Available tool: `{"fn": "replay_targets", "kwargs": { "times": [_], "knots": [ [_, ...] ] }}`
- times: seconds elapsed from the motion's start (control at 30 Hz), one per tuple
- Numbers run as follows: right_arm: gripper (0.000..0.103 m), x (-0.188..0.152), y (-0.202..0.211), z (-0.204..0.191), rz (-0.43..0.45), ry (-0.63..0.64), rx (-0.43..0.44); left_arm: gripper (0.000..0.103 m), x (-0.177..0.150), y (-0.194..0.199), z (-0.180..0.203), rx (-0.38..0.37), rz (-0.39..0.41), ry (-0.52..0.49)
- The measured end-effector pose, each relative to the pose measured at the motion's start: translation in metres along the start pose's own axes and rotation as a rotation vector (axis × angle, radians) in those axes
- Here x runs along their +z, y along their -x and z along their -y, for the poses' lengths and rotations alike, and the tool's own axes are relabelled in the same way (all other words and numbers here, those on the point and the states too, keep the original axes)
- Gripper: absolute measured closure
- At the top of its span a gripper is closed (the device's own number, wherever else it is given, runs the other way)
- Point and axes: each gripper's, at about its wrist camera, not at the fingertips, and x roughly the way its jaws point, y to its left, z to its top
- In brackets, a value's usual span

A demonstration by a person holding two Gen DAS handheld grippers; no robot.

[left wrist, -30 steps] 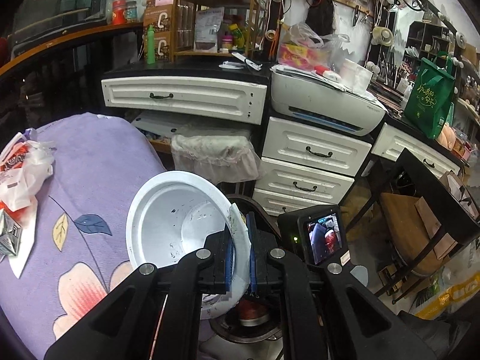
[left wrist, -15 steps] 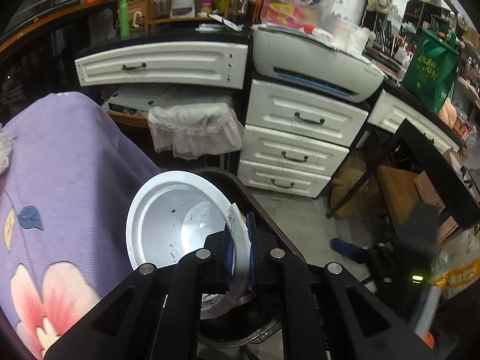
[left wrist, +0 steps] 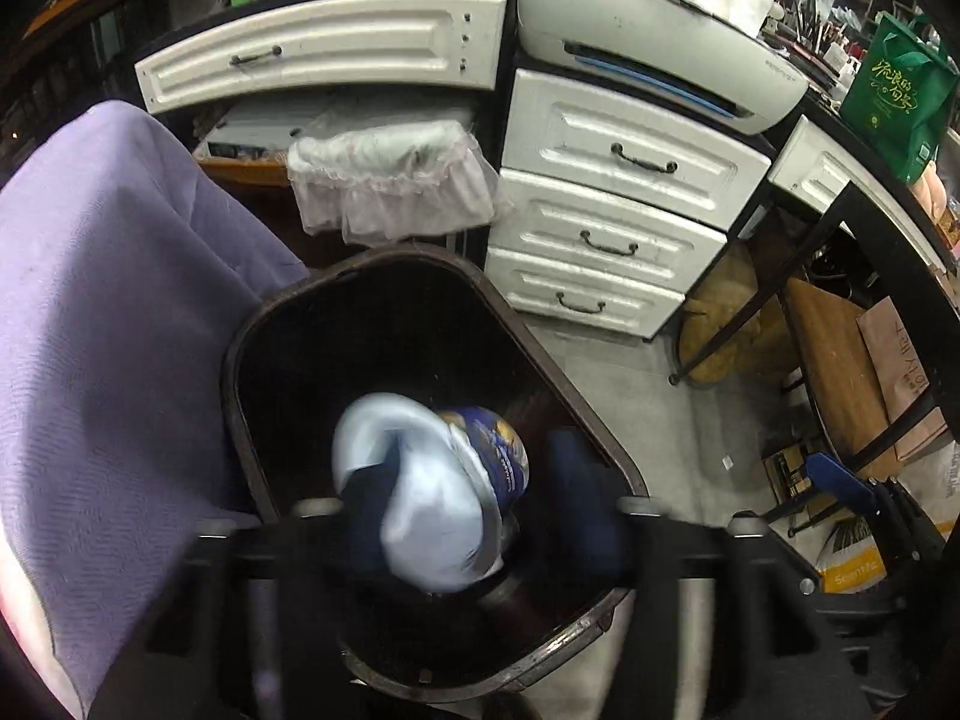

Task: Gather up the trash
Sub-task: 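Carry both cups to the black bin and open both tools to drop them, then grasp the green milk carton with the right tool while the left tool grasps the milk-tea bottle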

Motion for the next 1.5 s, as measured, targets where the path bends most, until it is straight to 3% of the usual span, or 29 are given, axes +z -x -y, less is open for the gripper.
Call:
{"fn": "replay_targets", "kwargs": {
  "times": [0.1, 0.43, 0.77, 1.03, 1.2, 1.37, 1.5],
  "knots": [
    [0.018, 0.001, 0.001, 0.003, 0.004, -0.008, -0.007, 0.027, 0.0, 0.01, 0.001, 0.0, 0.033, 0.003],
    [0.018, 0.015, 0.019, -0.012, 0.057, 0.029, 0.019, 0.015, 0.0, 0.068, -0.004, -0.005, 0.156, 0.0],
    [0.018, 0.032, 0.043, -0.053, 0.093, 0.115, 0.14, 0.009, -0.015, 0.137, -0.036, 0.036, 0.293, 0.003],
    [0.018, 0.048, 0.061, -0.133, 0.106, 0.297, 0.306, 0.006, -0.041, 0.192, -0.085, 0.124, 0.37, 0.02],
    [0.018, 0.057, 0.074, -0.209, 0.097, 0.448, 0.485, 0.006, -0.064, 0.227, -0.141, 0.243, 0.394, 0.092],
    [0.018, 0.059, 0.088, -0.3, 0.054, 0.666, 0.708, 0.006, -0.093, 0.25, -0.196, 0.371, 0.37, 0.163],
    [0.021, 0.055, 0.089, -0.369, 0.002, 0.845, 0.812, 0.006, -0.118, 0.268, -0.244, 0.46, 0.341, 0.218]
  ]
}}
